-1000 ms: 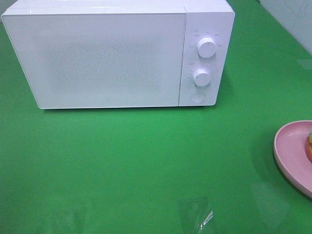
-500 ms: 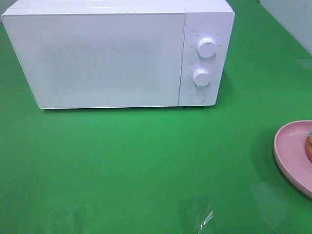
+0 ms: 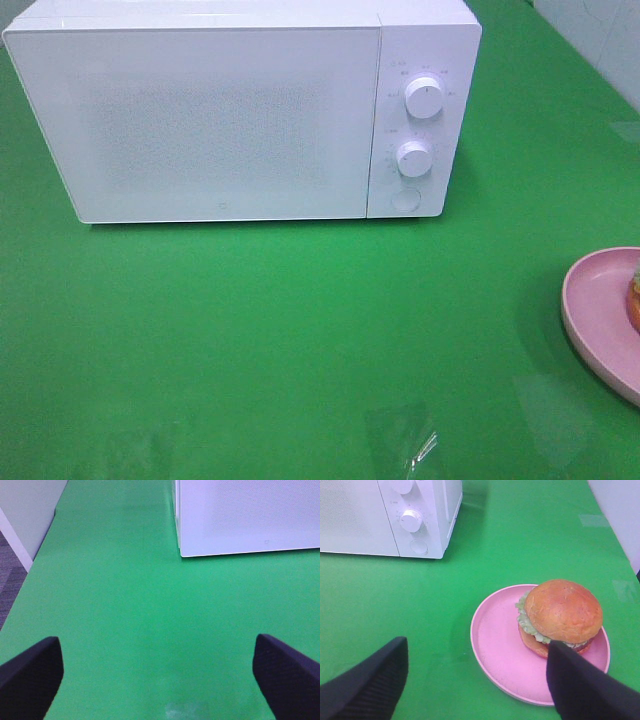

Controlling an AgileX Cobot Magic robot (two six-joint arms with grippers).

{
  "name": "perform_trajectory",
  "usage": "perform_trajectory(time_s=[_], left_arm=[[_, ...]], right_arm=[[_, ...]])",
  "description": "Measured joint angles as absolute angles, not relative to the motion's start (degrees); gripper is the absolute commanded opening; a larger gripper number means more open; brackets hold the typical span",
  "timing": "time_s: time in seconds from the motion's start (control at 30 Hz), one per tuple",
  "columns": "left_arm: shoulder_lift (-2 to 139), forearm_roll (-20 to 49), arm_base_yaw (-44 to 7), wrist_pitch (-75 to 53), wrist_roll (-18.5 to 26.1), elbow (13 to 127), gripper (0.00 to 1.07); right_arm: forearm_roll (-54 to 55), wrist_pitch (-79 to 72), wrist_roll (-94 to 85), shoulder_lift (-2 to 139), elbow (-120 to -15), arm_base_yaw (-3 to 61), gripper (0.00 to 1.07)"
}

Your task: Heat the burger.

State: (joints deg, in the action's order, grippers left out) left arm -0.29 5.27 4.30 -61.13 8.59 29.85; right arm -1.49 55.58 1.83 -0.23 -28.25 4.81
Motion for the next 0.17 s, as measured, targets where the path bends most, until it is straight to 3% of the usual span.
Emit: perform_trajectory(time_s=[0.17], left_arm=[[-0.29,5.27,4.3,-61.13,8.59,29.85,0.95]], right_arm=[[-1.49,55.58,1.83,-0.23,-28.25,4.81,0.73]])
